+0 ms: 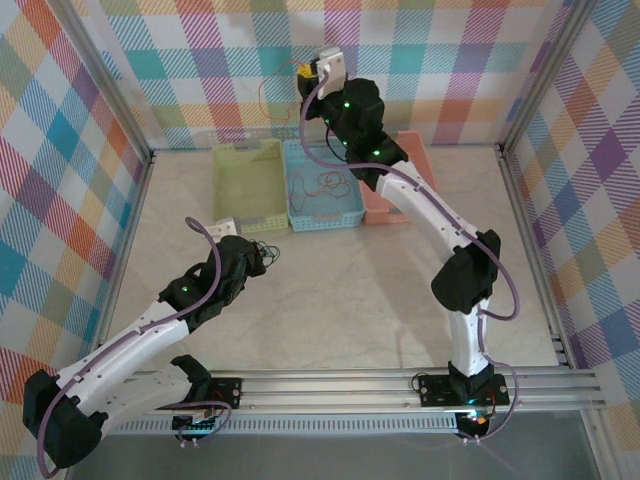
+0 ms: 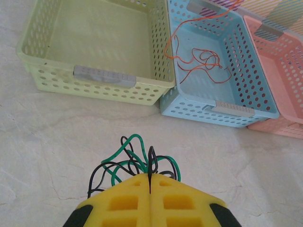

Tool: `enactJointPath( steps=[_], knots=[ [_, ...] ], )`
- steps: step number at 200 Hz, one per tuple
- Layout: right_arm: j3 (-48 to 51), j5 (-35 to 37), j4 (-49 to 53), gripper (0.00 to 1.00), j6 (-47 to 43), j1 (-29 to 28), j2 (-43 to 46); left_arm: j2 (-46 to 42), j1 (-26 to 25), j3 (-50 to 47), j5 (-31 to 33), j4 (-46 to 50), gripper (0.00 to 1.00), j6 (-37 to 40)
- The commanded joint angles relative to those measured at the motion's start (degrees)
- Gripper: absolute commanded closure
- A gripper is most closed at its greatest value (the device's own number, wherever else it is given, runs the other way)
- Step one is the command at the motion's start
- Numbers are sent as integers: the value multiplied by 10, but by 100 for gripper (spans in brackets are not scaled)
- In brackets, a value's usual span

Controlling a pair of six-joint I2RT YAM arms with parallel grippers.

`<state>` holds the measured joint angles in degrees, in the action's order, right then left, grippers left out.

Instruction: Untangle the cables

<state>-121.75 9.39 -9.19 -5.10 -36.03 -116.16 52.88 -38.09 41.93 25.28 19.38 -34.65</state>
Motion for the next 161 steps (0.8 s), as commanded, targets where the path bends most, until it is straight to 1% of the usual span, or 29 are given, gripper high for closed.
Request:
enactJointPath(
  steps=[1, 26, 42, 80, 96, 119, 161],
  knots=[
    [-10, 33, -25, 100, -32, 6, -7, -4, 0, 19, -1, -9, 100, 12],
    [32, 55, -52, 100, -26, 11, -10, -6, 0, 21, -1, -7, 100, 12],
    [41, 59, -56, 100, -21, 16, -10, -5, 0, 19, -1, -9, 100, 12],
    [19, 80, -51, 100, -33, 26, -4, 0, 0, 20, -4, -10, 100, 12],
    [15, 94, -67, 100, -51, 28, 4, 0, 0, 21, -4, -9, 100, 12],
    [-7, 90, -48, 100, -54, 34, 6, 1, 0, 22, -8, -9, 100, 12],
    [-6, 79, -38, 100, -39, 46, 4, 10, 0, 23, -8, -10, 100, 11]
  ],
)
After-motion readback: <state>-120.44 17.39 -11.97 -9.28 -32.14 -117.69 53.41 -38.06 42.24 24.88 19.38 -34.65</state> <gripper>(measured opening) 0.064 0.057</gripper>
